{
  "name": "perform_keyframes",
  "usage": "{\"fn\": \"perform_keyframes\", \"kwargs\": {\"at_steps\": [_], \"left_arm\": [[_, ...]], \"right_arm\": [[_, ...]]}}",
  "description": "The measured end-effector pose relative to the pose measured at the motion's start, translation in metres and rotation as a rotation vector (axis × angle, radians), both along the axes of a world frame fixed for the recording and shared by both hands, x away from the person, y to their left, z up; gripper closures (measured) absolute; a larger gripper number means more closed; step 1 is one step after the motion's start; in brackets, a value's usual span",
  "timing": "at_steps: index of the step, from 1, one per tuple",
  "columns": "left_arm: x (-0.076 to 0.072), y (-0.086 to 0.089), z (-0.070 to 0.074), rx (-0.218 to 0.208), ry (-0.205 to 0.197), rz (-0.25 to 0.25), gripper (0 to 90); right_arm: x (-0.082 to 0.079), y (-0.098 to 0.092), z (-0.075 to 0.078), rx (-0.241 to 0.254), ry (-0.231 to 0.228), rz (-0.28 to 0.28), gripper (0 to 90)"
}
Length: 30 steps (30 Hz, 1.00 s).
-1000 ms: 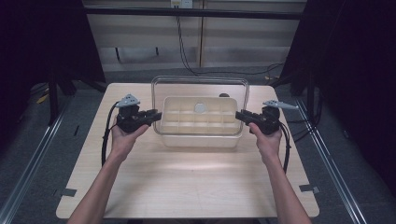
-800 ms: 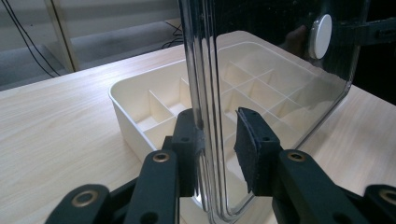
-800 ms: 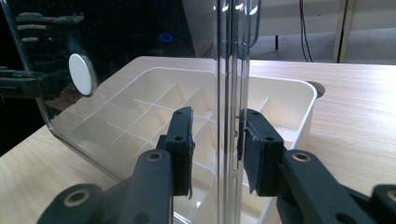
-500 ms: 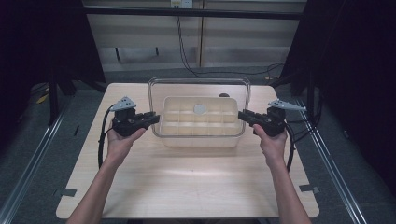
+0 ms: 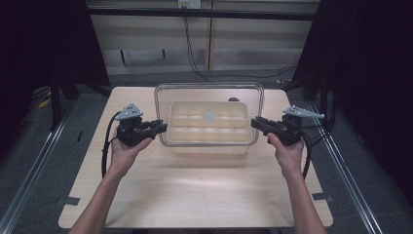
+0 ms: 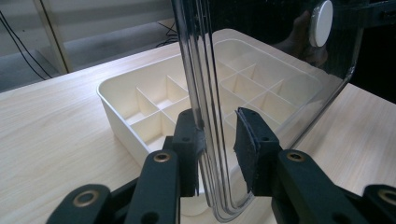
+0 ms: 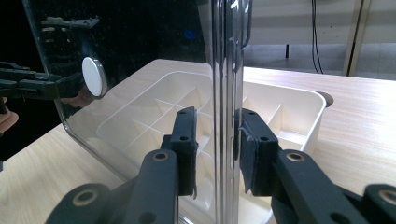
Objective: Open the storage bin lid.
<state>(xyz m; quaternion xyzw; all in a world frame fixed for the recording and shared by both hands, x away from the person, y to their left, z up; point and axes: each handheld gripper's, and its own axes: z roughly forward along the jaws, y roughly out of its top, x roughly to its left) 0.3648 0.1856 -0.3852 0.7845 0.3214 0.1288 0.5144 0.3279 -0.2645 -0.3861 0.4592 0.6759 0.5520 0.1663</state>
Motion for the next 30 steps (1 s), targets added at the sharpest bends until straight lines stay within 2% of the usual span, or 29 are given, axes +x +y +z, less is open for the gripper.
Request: {"fn": "perform_keyframes", "kwargs": {"at_steps": [1,4,7,16,21,23,25,27,29,30], "left_arm": [[-0.001,0.000,0.000,-0.003,0.006,0.001,70.7],[-0.002,-0.001,0.003,-0.057,0.030,-0.013,71.4],[-0.004,-0.002,0.009,-0.031,0.008,-0.015,71.5],[-0.013,0.008,0.011,0.012,0.009,-0.023,71.8],[-0.020,0.007,0.007,0.039,0.007,-0.028,71.8],[-0.021,0.006,0.004,0.045,0.020,-0.030,71.7],[-0.022,0.007,0.001,0.040,0.027,-0.032,71.6],[-0.023,0.006,-0.002,0.062,0.029,-0.033,71.2],[-0.026,0.005,-0.008,0.050,0.039,-0.033,71.1],[-0.027,0.004,-0.011,0.057,0.043,-0.033,71.1]], "right_arm": [[-0.001,-0.001,-0.001,-0.004,0.003,0.001,69.5],[-0.004,-0.003,0.001,0.013,0.023,-0.010,69.8],[-0.008,-0.005,0.005,0.020,0.017,-0.017,69.7],[-0.015,0.003,0.007,0.004,0.018,0.006,69.7],[-0.019,0.006,0.006,-0.018,0.033,0.006,69.0],[-0.022,0.006,0.005,-0.030,0.034,0.009,69.2],[-0.024,0.006,0.004,-0.029,0.040,0.012,69.5],[-0.027,0.005,0.003,-0.020,0.045,0.013,70.1],[-0.029,0.003,0.000,-0.009,0.053,0.012,70.4],[-0.030,0.003,-0.001,-0.010,0.052,0.009,70.5]]}}
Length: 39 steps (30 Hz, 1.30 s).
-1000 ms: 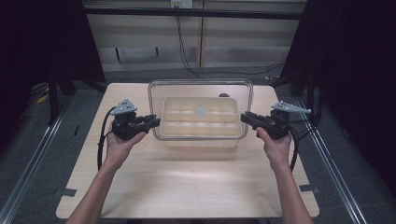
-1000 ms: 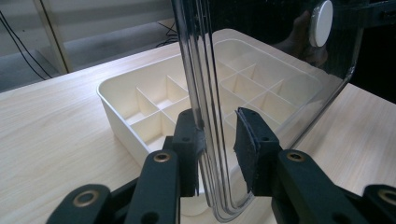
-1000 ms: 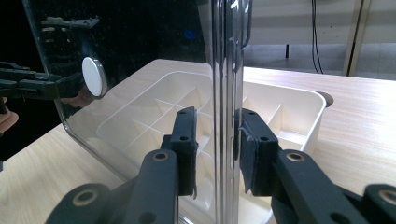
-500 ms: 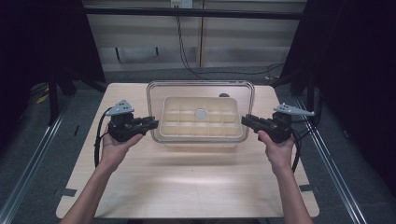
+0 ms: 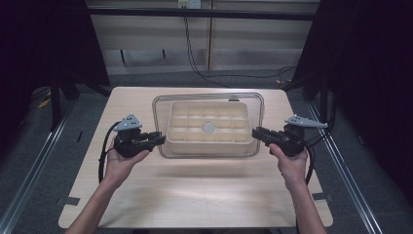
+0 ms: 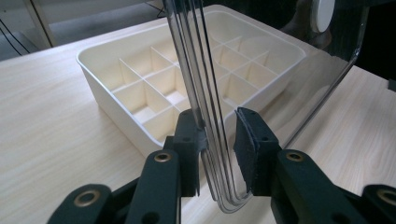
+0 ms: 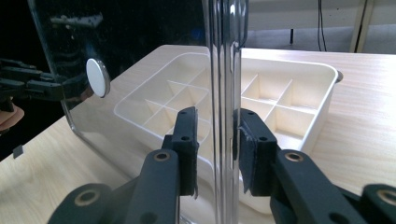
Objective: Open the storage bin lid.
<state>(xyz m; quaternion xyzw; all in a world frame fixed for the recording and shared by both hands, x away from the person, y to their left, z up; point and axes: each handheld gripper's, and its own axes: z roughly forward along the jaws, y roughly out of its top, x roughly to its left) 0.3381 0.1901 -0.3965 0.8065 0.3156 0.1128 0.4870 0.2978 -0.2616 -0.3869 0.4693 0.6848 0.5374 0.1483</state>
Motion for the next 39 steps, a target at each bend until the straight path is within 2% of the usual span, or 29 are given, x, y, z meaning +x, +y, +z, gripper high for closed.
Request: {"fn": "perform_keyframes", "kwargs": {"at_steps": [2,7,12,19,21,23,25,32,35,39], "left_arm": [[-0.001,-0.001,-0.003,0.018,0.009,-0.002,70.7],[-0.005,-0.001,-0.005,0.018,0.008,-0.010,70.6],[-0.010,0.000,-0.005,0.026,0.008,-0.015,70.6],[-0.019,0.002,-0.008,0.047,0.018,-0.028,70.6],[-0.022,0.002,-0.010,0.052,0.017,-0.017,70.5],[-0.023,0.003,-0.012,0.045,0.028,-0.007,70.4],[-0.024,0.003,-0.014,0.055,0.037,-0.010,70.2],[-0.033,0.006,-0.016,0.083,0.036,-0.035,70.3],[-0.035,0.007,-0.017,0.060,0.050,-0.039,70.8],[-0.042,0.008,-0.019,0.078,0.034,-0.039,70.8]], "right_arm": [[-0.002,0.000,-0.002,0.004,0.009,0.002,70.6],[-0.008,-0.001,-0.006,-0.002,0.010,0.003,71.0],[-0.017,0.000,-0.006,0.015,0.012,-0.003,71.0],[-0.027,0.001,-0.007,-0.020,0.027,0.015,71.4],[-0.030,0.003,-0.008,-0.047,0.038,0.025,71.3],[-0.033,0.006,-0.009,-0.057,0.041,0.029,71.2],[-0.035,0.007,-0.010,-0.060,0.041,0.029,71.3],[-0.041,0.008,-0.018,-0.055,0.068,0.044,71.2],[-0.043,0.007,-0.021,-0.054,0.069,0.049,71.3],[-0.049,0.007,-0.023,-0.034,0.079,0.055,71.5]]}}
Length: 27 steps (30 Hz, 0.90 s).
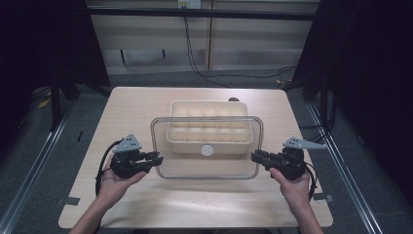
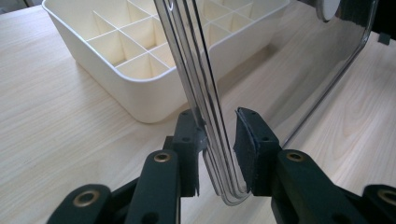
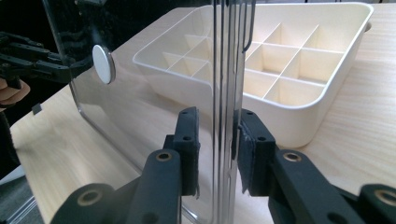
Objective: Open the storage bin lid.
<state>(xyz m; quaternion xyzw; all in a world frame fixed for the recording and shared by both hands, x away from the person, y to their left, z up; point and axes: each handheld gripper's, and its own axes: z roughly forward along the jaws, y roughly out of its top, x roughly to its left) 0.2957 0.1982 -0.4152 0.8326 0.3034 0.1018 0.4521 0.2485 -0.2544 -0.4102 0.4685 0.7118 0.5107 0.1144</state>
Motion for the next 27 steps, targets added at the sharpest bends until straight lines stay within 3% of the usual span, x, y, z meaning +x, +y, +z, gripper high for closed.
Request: {"fn": "perform_keyframes", "kwargs": {"at_steps": [7,16,25,27], "left_arm": [[-0.012,0.001,-0.007,0.030,0.019,-0.016,71.0],[-0.022,-0.005,-0.011,0.041,0.041,-0.026,70.8],[-0.033,-0.001,-0.012,0.034,0.073,-0.047,70.9],[-0.035,-0.002,-0.015,0.049,0.079,-0.048,70.8]], "right_arm": [[-0.010,0.001,-0.008,-0.009,0.022,0.014,71.6],[-0.023,-0.002,-0.014,-0.001,0.039,-0.005,71.2],[-0.036,-0.002,-0.018,0.003,0.057,0.015,71.5],[-0.040,0.000,-0.019,0.001,0.052,0.009,71.2]]}}
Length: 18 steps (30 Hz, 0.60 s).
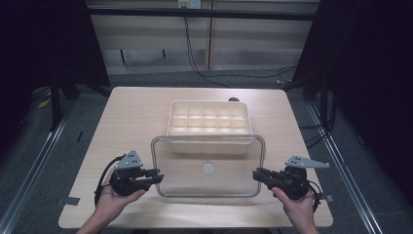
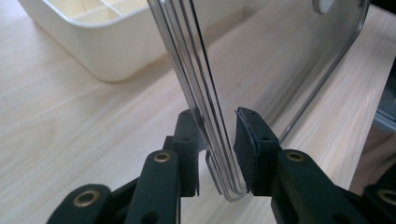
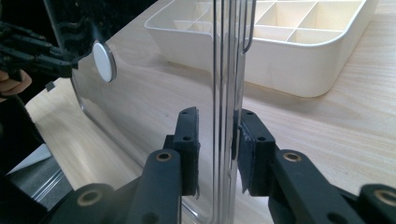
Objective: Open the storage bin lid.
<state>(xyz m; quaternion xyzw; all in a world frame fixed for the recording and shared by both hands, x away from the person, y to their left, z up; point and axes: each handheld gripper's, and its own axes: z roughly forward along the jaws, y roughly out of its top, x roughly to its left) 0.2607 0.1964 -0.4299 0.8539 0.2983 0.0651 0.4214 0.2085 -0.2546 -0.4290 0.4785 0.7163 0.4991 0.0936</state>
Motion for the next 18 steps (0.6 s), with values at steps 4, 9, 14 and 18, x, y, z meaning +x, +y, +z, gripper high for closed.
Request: {"fn": "perform_keyframes", "kwargs": {"at_steps": [4,9,14,18], "left_arm": [[-0.004,0.001,-0.007,0.004,0.018,-0.005,70.2],[-0.006,0.004,-0.011,0.009,0.027,-0.007,70.3],[-0.009,0.006,-0.018,0.010,0.041,-0.025,69.9],[-0.007,0.005,-0.019,0.017,0.040,-0.022,68.6]], "right_arm": [[-0.001,0.003,-0.007,-0.016,0.010,-0.010,70.4],[-0.004,0.005,-0.014,-0.012,0.037,0.005,70.6],[-0.005,0.007,-0.018,-0.022,0.046,0.011,70.8],[-0.004,0.008,-0.025,-0.037,0.056,0.001,69.7]]}}
